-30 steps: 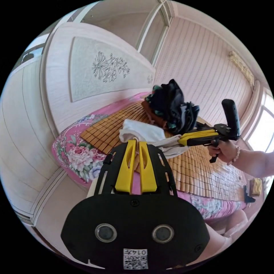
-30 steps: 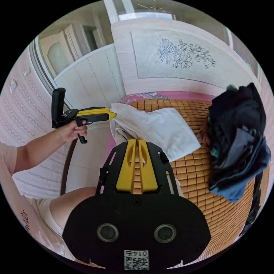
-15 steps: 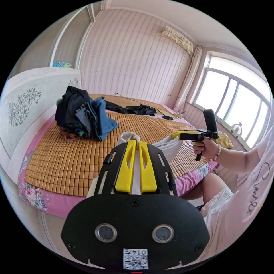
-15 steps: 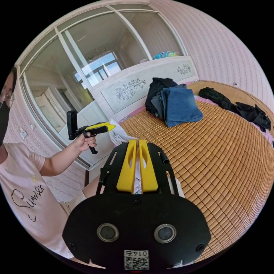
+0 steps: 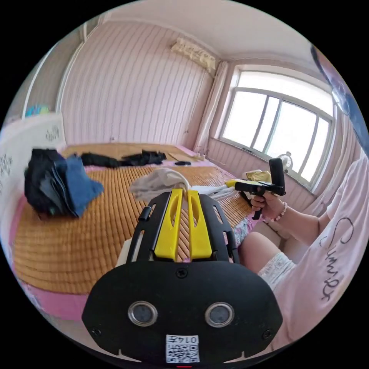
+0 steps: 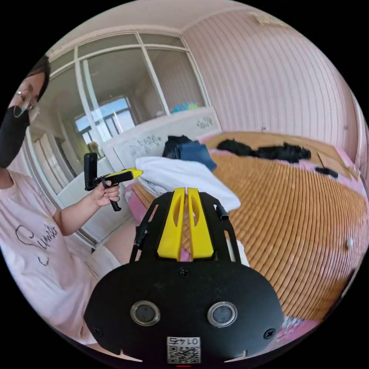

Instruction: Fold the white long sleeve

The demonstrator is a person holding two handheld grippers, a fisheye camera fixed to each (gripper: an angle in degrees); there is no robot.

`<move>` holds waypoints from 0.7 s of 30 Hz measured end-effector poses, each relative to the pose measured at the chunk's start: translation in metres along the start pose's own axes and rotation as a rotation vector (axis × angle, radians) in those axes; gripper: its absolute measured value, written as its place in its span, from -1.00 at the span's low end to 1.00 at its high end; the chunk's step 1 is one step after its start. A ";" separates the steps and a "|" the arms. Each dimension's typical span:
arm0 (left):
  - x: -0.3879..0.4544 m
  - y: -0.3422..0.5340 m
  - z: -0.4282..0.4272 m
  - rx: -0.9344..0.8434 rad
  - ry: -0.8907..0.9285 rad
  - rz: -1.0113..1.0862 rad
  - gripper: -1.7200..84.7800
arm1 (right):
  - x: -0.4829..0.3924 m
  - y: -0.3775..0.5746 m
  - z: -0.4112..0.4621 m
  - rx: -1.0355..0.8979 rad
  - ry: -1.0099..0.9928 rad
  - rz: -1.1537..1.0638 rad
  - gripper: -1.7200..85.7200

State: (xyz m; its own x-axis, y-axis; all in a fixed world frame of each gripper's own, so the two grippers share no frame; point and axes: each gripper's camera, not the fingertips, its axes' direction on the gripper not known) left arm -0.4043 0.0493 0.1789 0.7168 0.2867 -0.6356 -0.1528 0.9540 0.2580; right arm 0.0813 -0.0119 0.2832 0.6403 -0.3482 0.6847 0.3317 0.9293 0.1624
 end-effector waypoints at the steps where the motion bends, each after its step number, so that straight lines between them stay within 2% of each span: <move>1: -0.010 0.024 0.042 -0.115 0.023 -0.091 -0.96 | 0.010 0.013 0.011 -0.057 0.013 0.035 -0.95; 3: -0.013 0.056 0.093 -0.280 -0.024 -0.134 -0.96 | 0.038 0.056 0.044 -0.233 0.067 0.132 -0.95; 5: -0.003 0.073 0.123 -0.410 -0.119 -0.099 -0.97 | 0.041 0.068 0.050 -0.269 0.085 0.142 -0.95; 10: 0.012 0.060 0.112 -0.382 -0.181 -0.009 -0.93 | 0.007 0.055 0.065 -0.274 0.082 -0.071 -0.87; 15: 0.006 0.054 0.123 -0.461 -0.218 0.006 -0.82 | -0.043 0.035 0.118 -0.306 0.054 -0.289 -0.72; 18: 0.009 0.053 0.136 -0.483 -0.192 -0.004 -0.78 | -0.049 0.038 0.154 -0.376 0.127 -0.312 -0.71; 20: 0.016 0.050 0.153 -0.504 -0.180 0.009 -0.77 | -0.037 0.041 0.163 -0.431 0.188 -0.270 -0.77; 21: 0.019 0.050 0.158 -0.512 -0.177 0.013 -0.77 | -0.028 0.039 0.148 -0.393 0.144 -0.233 -0.83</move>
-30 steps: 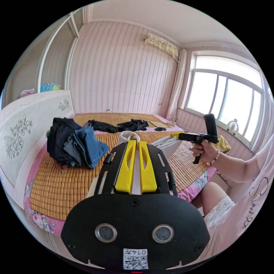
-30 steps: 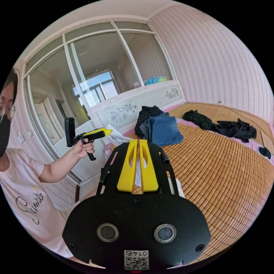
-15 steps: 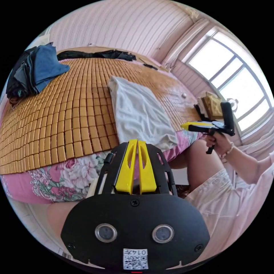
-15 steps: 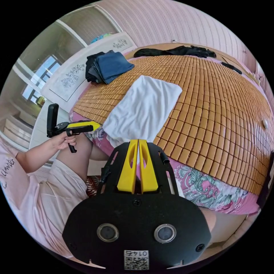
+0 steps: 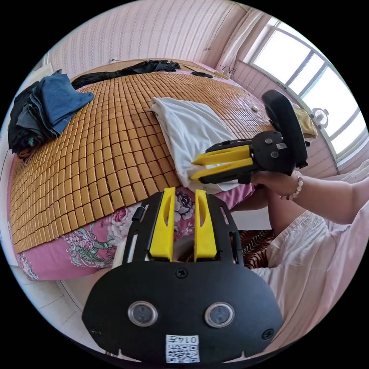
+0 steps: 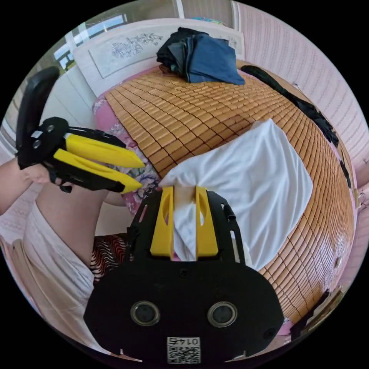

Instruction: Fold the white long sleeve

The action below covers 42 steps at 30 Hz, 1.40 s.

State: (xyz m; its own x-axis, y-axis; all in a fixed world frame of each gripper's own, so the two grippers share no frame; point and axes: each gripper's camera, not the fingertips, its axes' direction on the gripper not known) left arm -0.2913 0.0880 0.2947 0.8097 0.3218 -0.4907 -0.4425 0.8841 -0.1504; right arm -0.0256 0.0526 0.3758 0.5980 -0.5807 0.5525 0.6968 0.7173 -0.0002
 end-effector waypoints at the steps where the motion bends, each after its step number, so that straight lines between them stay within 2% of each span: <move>1: 0.006 -0.006 0.005 -0.008 0.004 0.011 -0.76 | 0.007 0.004 -0.008 0.019 -0.024 0.025 -0.85; 4: 0.020 -0.019 0.013 0.007 0.011 0.034 -0.75 | 0.044 0.044 -0.065 0.173 -0.093 0.168 -0.91; 9: 0.040 -0.036 0.017 0.036 0.039 0.035 -0.74 | 0.107 0.149 -0.154 0.355 -0.047 0.441 -0.93; 14: 0.068 -0.050 0.017 0.073 0.054 0.042 -0.71 | 0.134 0.217 -0.169 0.319 0.035 0.620 -0.94; 18: 0.082 -0.064 0.035 0.043 0.040 0.017 -0.70 | 0.144 0.247 -0.155 0.274 -0.008 0.734 -0.94; 21: 0.088 -0.071 0.055 -0.042 -0.088 0.016 -0.74 | 0.143 0.253 -0.150 0.251 -0.014 0.751 -0.94; 26: 0.091 -0.064 0.023 0.029 -0.081 -0.041 -0.74 | 0.141 0.257 -0.157 0.253 0.003 0.731 -0.94; 31: 0.092 -0.063 0.052 -0.083 -0.094 -0.071 -0.75 | 0.143 0.262 -0.158 0.260 -0.012 0.753 -0.93; 32: 0.096 -0.062 0.052 -0.053 -0.138 -0.062 -0.79 | 0.141 0.260 -0.158 0.257 -0.013 0.748 -0.93; 38: 0.110 -0.068 0.049 -0.046 -0.146 -0.069 -0.91 | 0.133 0.250 -0.152 0.110 0.078 0.728 -0.88; 40: 0.115 -0.076 0.043 -0.080 -0.162 -0.108 -0.89 | 0.134 0.248 -0.154 0.062 0.151 0.789 -0.83; 42: 0.123 -0.087 0.039 -0.181 -0.208 -0.147 -0.70 | 0.127 0.237 -0.161 0.032 0.141 0.738 -0.63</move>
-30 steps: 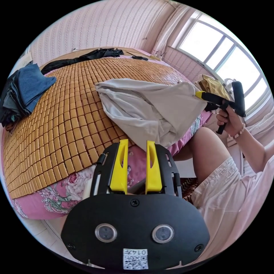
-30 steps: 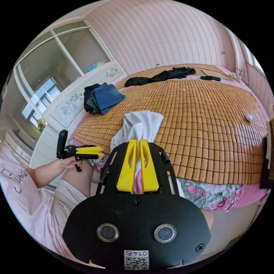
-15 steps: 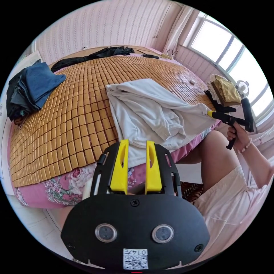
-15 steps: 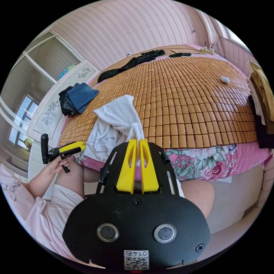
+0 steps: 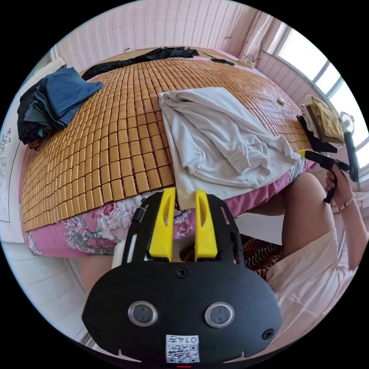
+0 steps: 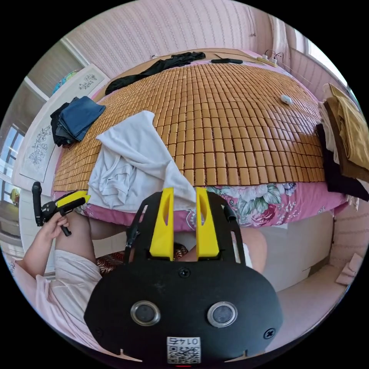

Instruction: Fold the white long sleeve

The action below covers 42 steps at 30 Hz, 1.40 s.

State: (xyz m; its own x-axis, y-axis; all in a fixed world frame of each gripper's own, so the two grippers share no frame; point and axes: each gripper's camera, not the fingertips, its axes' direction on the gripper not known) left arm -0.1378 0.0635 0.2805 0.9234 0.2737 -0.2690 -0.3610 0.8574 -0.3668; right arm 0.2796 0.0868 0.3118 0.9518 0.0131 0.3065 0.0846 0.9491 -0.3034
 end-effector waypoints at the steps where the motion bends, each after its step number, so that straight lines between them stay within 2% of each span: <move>1: 0.008 -0.006 -0.007 -0.067 -0.022 0.004 -0.61 | -0.004 -0.001 -0.002 -0.006 0.000 -0.009 -0.58; 3: 0.017 -0.014 -0.019 -0.127 -0.070 -0.064 -0.54 | -0.022 -0.007 -0.010 -0.022 0.000 -0.037 -0.45; 6: 0.035 -0.024 -0.038 -0.142 -0.055 -0.083 -0.53 | -0.052 -0.014 -0.023 0.027 0.004 -0.079 -0.42; 9: 0.043 -0.028 -0.055 -0.069 0.013 -0.113 -0.53 | -0.079 -0.018 -0.030 0.093 0.003 -0.155 -0.42; 20: 0.035 -0.007 -0.045 -0.060 -0.123 -0.162 -0.55 | -0.102 -0.017 -0.015 0.021 0.055 -0.206 -0.54; 23: 0.044 -0.008 -0.056 -0.021 0.022 -0.140 -0.56 | -0.118 -0.022 -0.019 0.024 0.058 -0.200 -0.53; 27: 0.055 -0.018 -0.063 -0.039 0.009 -0.146 -0.58 | -0.152 -0.037 -0.024 0.000 0.154 -0.181 -0.52; 29: 0.056 -0.022 -0.066 -0.026 0.062 -0.132 -0.57 | -0.167 -0.041 -0.028 0.027 0.204 -0.210 -0.56; 32: 0.047 -0.022 -0.063 0.019 0.038 -0.142 -0.56 | -0.183 -0.041 -0.031 0.127 0.319 -0.212 -0.69; 35: 0.025 -0.022 -0.042 -0.061 0.011 -0.175 -0.55 | -0.186 -0.045 -0.024 0.112 0.395 -0.192 -0.86; 36: 0.020 -0.021 -0.038 -0.070 0.006 -0.181 -0.55 | -0.183 -0.047 -0.019 0.095 0.391 -0.188 -0.94; 40: -0.007 -0.010 -0.013 -0.059 -0.030 -0.126 -0.56 | -0.164 -0.061 0.004 -0.001 0.328 -0.177 -0.98; 42: -0.014 -0.009 -0.008 -0.035 0.021 -0.103 -0.61 | -0.151 -0.073 0.018 -0.060 0.276 -0.157 -0.98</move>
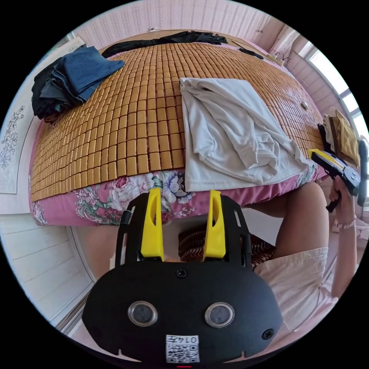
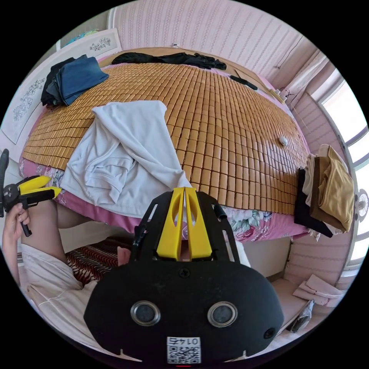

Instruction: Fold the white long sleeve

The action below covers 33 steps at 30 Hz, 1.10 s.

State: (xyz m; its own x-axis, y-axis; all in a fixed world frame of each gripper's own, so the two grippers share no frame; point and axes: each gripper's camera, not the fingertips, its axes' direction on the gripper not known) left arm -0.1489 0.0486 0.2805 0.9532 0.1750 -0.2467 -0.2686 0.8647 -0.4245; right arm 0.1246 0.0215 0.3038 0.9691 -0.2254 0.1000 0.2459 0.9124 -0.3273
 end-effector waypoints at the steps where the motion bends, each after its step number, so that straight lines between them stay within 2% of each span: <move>1: -0.004 -0.001 0.002 0.010 0.036 0.006 -0.66 | 0.002 -0.002 0.002 -0.008 -0.015 -0.005 -0.98; 4: -0.013 -0.006 0.007 0.020 0.006 -0.024 -0.81 | 0.010 -0.011 0.006 -0.019 -0.039 -0.004 -0.98; 6: -0.014 -0.010 0.011 -0.008 -0.008 -0.002 -0.84 | 0.011 -0.014 0.005 -0.021 -0.021 -0.035 -0.98; 9: -0.017 -0.009 0.013 0.031 0.026 0.059 -0.89 | 0.008 -0.015 0.005 -0.020 -0.026 -0.142 -0.97; 12: -0.026 -0.009 0.015 0.056 0.055 0.047 -0.93 | 0.012 -0.018 0.007 -0.013 -0.018 -0.151 -0.93; 15: -0.040 -0.008 0.016 0.051 0.104 0.023 -0.85 | 0.019 -0.024 0.012 -0.030 -0.058 -0.134 -0.72; 18: -0.052 -0.001 0.008 0.093 0.131 0.031 -0.75 | 0.026 -0.028 0.015 -0.035 -0.099 -0.133 -0.65; 23: -0.063 0.004 0.011 0.055 0.160 0.051 -0.70 | 0.030 -0.032 0.010 -0.063 -0.177 -0.172 -0.60; 28: -0.090 0.019 -0.007 0.111 0.192 -0.005 -0.69 | 0.046 -0.024 -0.012 0.016 -0.167 -0.165 -0.63; 33: -0.098 0.022 0.004 0.070 0.296 -0.032 -0.65 | 0.060 -0.030 0.030 -0.097 -0.136 -0.129 -0.71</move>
State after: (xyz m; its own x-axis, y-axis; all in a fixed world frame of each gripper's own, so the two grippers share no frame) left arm -0.2474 0.0520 0.2984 0.8761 0.0115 -0.4820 -0.2195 0.8996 -0.3776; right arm 0.1750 -0.0086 0.3479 0.9197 -0.2839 0.2712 0.3749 0.8403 -0.3916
